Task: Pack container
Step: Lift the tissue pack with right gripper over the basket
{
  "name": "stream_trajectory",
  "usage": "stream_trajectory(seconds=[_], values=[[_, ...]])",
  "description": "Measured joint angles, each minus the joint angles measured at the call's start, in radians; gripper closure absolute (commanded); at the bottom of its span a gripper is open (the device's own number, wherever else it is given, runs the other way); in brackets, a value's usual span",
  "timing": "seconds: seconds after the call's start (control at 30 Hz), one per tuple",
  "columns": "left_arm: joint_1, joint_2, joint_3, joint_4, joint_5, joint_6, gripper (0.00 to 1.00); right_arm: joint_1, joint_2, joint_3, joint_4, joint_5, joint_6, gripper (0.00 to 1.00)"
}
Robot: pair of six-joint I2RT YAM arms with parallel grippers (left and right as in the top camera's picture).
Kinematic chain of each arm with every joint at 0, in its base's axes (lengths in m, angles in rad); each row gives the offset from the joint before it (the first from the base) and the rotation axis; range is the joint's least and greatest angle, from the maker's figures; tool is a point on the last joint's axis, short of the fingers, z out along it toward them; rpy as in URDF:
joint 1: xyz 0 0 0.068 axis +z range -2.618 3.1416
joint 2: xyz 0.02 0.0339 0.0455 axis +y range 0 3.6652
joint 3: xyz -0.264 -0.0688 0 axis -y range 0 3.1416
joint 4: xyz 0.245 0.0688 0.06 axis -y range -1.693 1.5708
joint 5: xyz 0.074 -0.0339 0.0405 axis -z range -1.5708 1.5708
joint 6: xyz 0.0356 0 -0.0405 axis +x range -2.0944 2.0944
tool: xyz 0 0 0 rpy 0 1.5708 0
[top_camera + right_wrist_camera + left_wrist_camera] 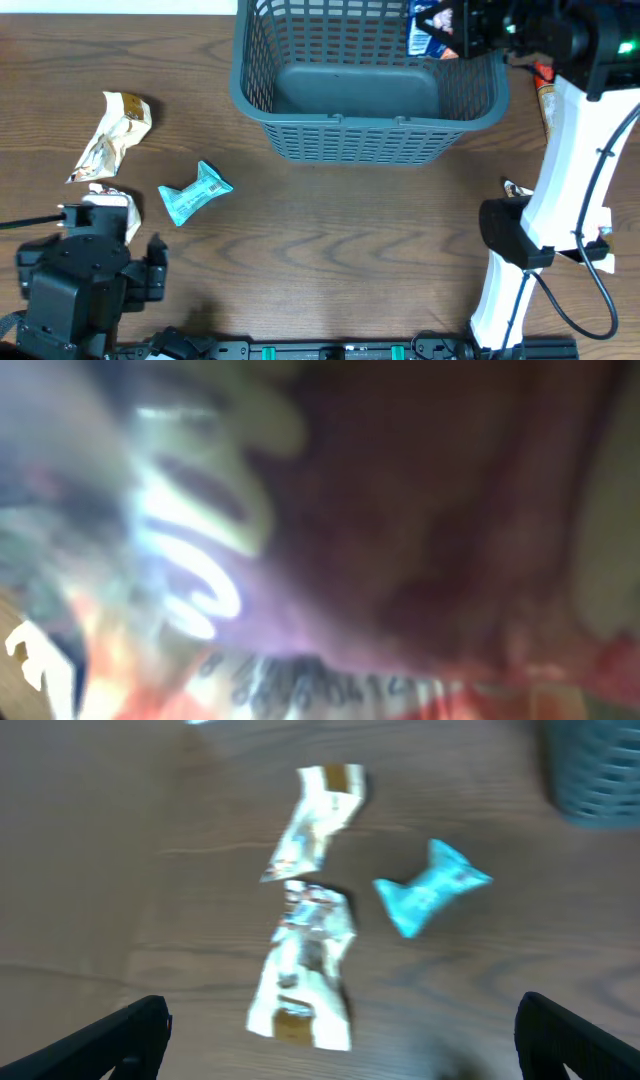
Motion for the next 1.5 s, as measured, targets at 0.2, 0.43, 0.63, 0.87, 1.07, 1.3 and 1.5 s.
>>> stream_trajectory(seconds=[0.2, 0.43, 0.63, 0.87, 1.07, 1.3, 1.5], values=[[0.000, 0.000, 0.000, 0.022, -0.117, 0.000, 0.01, 0.067, -0.005, -0.054, 0.000, 0.066, 0.000, 0.98], [0.000, 0.000, 0.000, 0.025, -0.156, 0.000, 0.01, 0.108, -0.006, -0.218, 0.000, 0.117, 0.000, 0.98], [0.000, 0.000, 0.000, 0.025, -0.160, 0.000, 0.01, 0.109, -0.006, -0.283, 0.008, 0.172, -0.001, 0.99], [0.000, 0.000, 0.000, 0.025, -0.162, 0.000, 0.01, 0.109, -0.006, -0.394, 0.003, 0.196, -0.004, 0.98], [0.000, 0.000, 0.000, 0.024, -0.162, 0.000, 0.01, 0.109, -0.006, -0.514, 0.044, 0.200, -0.005, 0.99], [0.000, 0.000, 0.000, 0.025, -0.162, 0.000, 0.01, 0.109, -0.006, -0.645, 0.102, 0.204, -0.006, 0.98], [0.000, 0.000, 0.000, 0.025, -0.162, 0.000, 0.01, 0.109, -0.006, -0.760, 0.154, 0.208, -0.010, 0.98]])
